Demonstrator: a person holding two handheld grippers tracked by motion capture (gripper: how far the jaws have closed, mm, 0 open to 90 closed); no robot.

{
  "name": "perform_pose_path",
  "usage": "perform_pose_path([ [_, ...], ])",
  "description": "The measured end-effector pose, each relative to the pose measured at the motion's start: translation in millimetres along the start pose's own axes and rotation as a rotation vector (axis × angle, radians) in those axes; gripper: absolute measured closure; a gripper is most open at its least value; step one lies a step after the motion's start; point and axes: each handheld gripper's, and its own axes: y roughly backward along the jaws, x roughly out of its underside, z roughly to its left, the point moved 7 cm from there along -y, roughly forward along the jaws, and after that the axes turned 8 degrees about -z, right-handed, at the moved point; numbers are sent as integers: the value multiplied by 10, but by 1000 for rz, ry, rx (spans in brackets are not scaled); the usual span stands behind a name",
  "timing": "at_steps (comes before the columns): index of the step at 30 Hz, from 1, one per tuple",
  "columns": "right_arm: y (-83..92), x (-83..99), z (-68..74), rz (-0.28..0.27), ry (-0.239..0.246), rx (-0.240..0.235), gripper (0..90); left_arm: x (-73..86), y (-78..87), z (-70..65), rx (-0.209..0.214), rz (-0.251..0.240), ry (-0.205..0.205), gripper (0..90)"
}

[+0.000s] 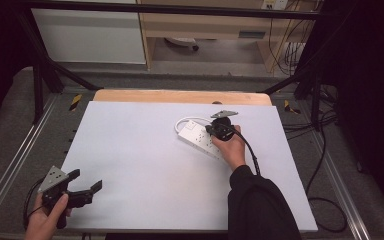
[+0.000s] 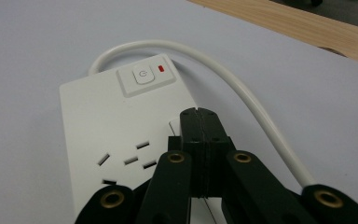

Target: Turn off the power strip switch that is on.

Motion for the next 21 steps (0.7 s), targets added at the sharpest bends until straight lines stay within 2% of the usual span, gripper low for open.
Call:
perform_pose_path([
  [7,12,-24,17,-12,-16,-6,879,-1,1,-2,2,-1,0,68],
  [21,49,-64,16,-25,-47,-11,716,-1,2,-2,2,-1,0,68],
])
